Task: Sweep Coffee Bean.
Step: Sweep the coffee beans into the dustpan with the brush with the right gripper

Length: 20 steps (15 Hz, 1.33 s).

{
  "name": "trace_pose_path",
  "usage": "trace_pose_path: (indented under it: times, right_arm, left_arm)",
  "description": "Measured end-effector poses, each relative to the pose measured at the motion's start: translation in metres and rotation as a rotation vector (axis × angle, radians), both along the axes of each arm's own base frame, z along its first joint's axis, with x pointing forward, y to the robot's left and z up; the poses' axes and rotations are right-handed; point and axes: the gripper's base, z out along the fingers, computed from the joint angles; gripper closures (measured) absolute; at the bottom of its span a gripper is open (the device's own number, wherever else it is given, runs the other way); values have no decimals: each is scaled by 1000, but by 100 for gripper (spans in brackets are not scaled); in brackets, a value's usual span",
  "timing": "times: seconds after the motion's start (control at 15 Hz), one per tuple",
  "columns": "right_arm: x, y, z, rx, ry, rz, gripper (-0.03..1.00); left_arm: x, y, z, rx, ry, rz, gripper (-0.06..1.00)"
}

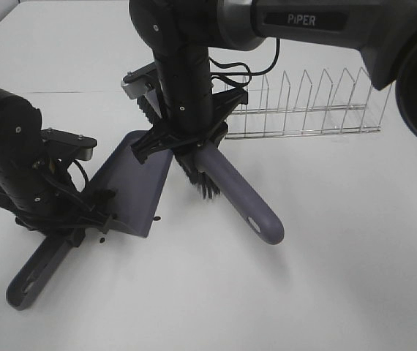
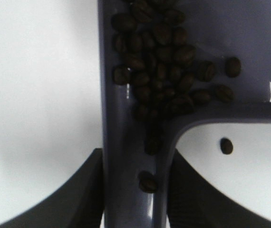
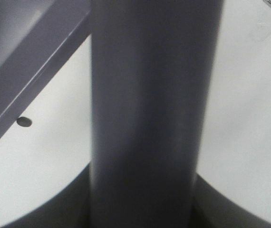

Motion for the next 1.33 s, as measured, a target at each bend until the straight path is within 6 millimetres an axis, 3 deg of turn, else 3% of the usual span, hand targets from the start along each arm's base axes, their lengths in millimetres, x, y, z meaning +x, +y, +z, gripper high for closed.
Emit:
trace_pose_path:
  times: [0.8,1.0,1.33]
  right_arm:
    - [-5,5,2,62,44,-22,68]
    - [-5,4,12,76,29,-17,68]
    - [-6,5,12,86,39,-6,68]
  left_arm:
    - [-10,4,-3,-38,-42,25,63]
    - [-12,4,0,-46,-25,51,63]
    - [-21,7,1,-27,43,68,63]
